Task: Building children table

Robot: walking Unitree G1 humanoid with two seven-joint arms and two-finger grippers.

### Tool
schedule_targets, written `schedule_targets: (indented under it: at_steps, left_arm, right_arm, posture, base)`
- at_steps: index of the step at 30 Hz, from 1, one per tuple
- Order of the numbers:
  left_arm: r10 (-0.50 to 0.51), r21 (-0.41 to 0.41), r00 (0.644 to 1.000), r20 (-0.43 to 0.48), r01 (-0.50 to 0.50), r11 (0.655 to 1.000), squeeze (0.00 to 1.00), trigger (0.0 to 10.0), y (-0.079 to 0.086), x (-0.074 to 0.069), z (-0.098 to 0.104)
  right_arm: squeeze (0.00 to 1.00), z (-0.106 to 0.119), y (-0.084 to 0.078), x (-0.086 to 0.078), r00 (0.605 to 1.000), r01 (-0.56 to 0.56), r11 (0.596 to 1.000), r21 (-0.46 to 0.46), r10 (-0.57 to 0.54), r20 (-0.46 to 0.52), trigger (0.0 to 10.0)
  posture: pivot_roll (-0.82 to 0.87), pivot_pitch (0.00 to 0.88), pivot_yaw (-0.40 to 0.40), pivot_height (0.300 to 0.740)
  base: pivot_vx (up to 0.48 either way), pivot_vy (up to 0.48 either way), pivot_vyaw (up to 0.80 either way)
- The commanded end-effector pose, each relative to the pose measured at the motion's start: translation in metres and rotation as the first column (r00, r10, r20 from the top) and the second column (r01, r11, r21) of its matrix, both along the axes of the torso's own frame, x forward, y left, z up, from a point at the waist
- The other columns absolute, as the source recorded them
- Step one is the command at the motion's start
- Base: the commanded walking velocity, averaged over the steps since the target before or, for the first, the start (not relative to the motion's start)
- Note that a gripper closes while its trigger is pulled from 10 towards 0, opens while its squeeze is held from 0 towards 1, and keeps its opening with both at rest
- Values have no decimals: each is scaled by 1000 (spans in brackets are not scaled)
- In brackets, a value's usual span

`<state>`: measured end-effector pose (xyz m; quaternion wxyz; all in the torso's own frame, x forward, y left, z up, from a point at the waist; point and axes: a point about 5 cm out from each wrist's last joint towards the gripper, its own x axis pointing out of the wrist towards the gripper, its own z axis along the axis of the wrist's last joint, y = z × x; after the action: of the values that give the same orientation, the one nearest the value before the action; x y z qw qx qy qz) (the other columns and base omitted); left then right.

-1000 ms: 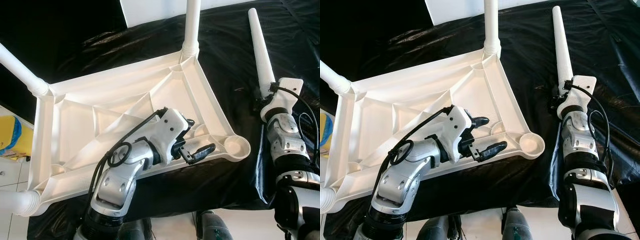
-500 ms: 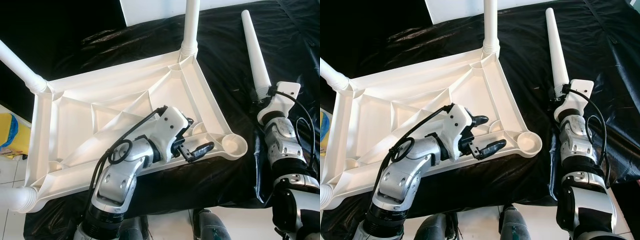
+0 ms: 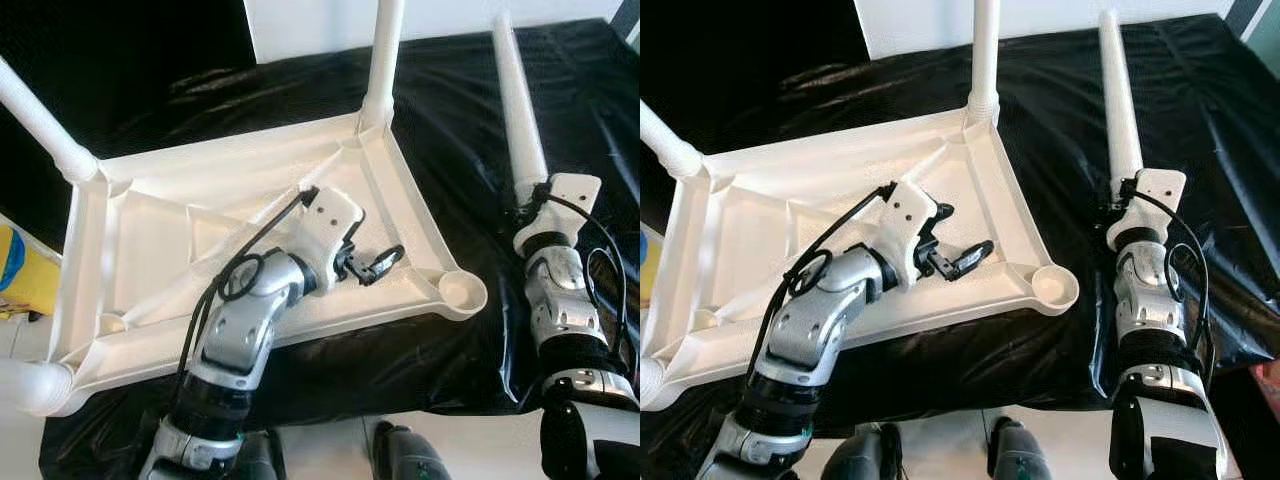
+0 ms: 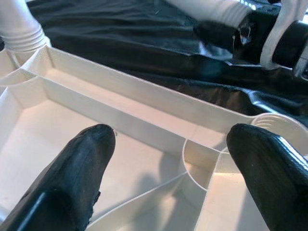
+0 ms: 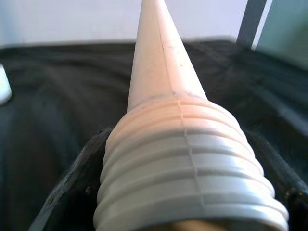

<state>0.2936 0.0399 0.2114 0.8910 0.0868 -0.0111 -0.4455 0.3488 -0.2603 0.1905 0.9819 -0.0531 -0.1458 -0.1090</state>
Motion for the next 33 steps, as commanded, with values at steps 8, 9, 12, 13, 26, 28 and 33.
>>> schedule_targets:
  at_steps: [8,9,12,13,26,28,33]
  left_arm:
    - [69,1,997,-30,-69,998,1000,10000,17,24,3]
    - [74,-15,997,-25,-75,997,1000,10000,18,26,6]
    - [72,-50,997,-18,-73,996,1000,10000,19,30,12]
    - [72,-50,997,-18,-73,996,1000,10000,19,30,12]
    - [-19,-264,995,-100,-8,964,0,10000,19,38,42]
    - [-25,-285,994,-110,-7,958,0,10000,21,40,46]
    - [-31,-336,991,-129,-15,942,0,10000,27,46,55]
  right_arm:
    - [0,22,27,-10,974,-164,986,-6,163,155,10000]
    - [0,26,31,-11,969,-180,984,-4,178,173,10000]
    - [0,34,40,-13,955,-203,979,-29,205,216,10000]
    - [0,34,40,-13,955,-203,979,-29,205,216,10000]
    - [0,76,72,-21,867,-305,943,-130,331,372,10000]
    - [0,81,74,-22,857,-310,940,-139,340,387,10000]
    - [0,92,79,-24,828,-336,928,-161,372,420,10000]
  posture:
    - [11,32,-12,740]
    - [7,28,-10,740]
    - [3,25,-12,740]
    - [3,25,-12,740]
    - [-7,0,-14,740]
    - [-6,0,-16,740]
    - [-2,0,-14,740]
  base:
    - [0,0,0]
    - [0,0,0]
    - [0,0,0]
    - [0,0,0]
    - [0,0,0]
    - [0,0,0]
    - [0,0,0]
